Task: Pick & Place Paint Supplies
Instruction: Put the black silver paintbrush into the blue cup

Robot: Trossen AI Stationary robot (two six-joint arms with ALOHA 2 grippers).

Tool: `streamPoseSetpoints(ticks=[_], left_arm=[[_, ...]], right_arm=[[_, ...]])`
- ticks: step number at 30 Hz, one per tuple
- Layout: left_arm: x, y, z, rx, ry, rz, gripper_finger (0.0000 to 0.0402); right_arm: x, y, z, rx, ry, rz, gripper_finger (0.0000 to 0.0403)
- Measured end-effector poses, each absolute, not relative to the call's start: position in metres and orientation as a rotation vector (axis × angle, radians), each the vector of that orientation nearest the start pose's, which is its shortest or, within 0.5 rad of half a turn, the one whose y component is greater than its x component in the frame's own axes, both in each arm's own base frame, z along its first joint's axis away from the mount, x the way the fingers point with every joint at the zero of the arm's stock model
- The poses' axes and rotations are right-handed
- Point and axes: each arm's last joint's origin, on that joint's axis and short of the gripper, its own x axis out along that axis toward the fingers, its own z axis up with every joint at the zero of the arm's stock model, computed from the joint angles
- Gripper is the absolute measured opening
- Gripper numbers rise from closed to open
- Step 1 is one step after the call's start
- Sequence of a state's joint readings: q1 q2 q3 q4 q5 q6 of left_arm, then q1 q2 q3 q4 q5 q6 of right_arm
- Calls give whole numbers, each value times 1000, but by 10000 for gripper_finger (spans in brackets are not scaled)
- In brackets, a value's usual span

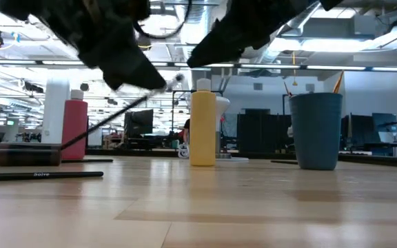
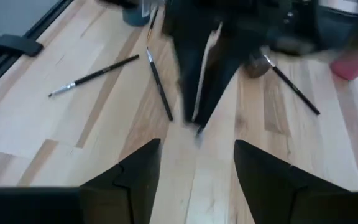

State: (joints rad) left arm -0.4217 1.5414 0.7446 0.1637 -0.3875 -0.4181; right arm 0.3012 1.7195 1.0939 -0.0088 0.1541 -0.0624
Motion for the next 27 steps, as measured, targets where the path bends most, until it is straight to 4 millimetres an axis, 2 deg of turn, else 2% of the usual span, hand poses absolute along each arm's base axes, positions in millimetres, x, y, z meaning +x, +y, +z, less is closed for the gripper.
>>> streamPoseSetpoints(ticks=[8,16,27], left_arm=[[268,-123,206,-128,458,74,0],[267,-125,207,-114,453,63,0],[267,-125,208,-110,444,58,0]], right_arm=[[354,111,214,-222,597,184,179],[359,116,222,-188,490,255,166],[362,114,225,-159,459,247,172]])
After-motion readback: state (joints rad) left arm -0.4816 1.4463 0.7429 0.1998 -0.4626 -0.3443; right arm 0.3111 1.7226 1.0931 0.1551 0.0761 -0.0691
